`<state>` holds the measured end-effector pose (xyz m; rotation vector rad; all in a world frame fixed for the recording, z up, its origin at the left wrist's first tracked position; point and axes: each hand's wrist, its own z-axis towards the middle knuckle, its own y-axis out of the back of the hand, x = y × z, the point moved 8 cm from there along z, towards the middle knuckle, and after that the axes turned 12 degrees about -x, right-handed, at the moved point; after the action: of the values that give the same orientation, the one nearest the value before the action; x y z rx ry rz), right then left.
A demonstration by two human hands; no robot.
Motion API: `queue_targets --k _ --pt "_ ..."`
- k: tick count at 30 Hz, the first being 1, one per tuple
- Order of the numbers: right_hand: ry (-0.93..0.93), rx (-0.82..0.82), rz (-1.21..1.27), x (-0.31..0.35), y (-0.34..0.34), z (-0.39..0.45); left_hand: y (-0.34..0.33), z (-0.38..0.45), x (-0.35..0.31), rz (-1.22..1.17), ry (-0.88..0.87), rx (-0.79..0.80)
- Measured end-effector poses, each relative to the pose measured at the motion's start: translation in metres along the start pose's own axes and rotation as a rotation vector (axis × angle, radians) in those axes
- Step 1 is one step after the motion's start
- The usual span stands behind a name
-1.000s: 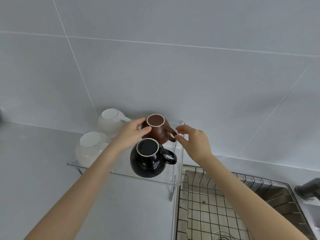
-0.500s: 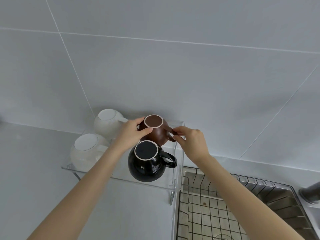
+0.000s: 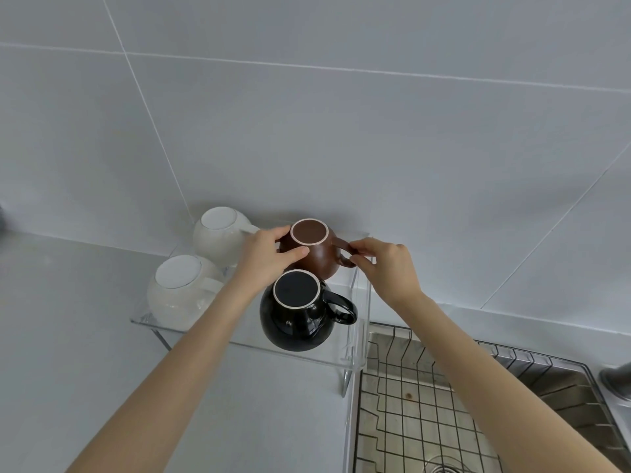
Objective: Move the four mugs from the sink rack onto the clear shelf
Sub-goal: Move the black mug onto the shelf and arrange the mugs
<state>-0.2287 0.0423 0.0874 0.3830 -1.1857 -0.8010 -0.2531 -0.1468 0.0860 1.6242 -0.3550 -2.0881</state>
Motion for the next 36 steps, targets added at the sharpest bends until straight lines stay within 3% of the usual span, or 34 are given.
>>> queue_targets --k 11,17,24,31,36 --pt "0.013 0.003 -0.027 0.003 0.0 -0.002 0.0 0.001 0.001 0.021 -0.005 -0.004" --pt "0.0 0.076 -0.087 0.007 0.007 -0.003 0.018 -0.011 -0.006 0.171 -0.043 0.077" --pt "0.099 -0.078 0.203 0.08 0.032 -0.034 0.128 -0.068 -0.011 0.262 -0.143 -0.153" --pt "0.264 0.133 0.224 0.15 -0.041 -0.083 0.156 -0.083 0.051 0.314 0.093 -0.175" --pt "0.424 0.275 -0.129 0.157 -0.093 -0.087 0.154 -0.08 0.065 0.189 0.132 -0.177"
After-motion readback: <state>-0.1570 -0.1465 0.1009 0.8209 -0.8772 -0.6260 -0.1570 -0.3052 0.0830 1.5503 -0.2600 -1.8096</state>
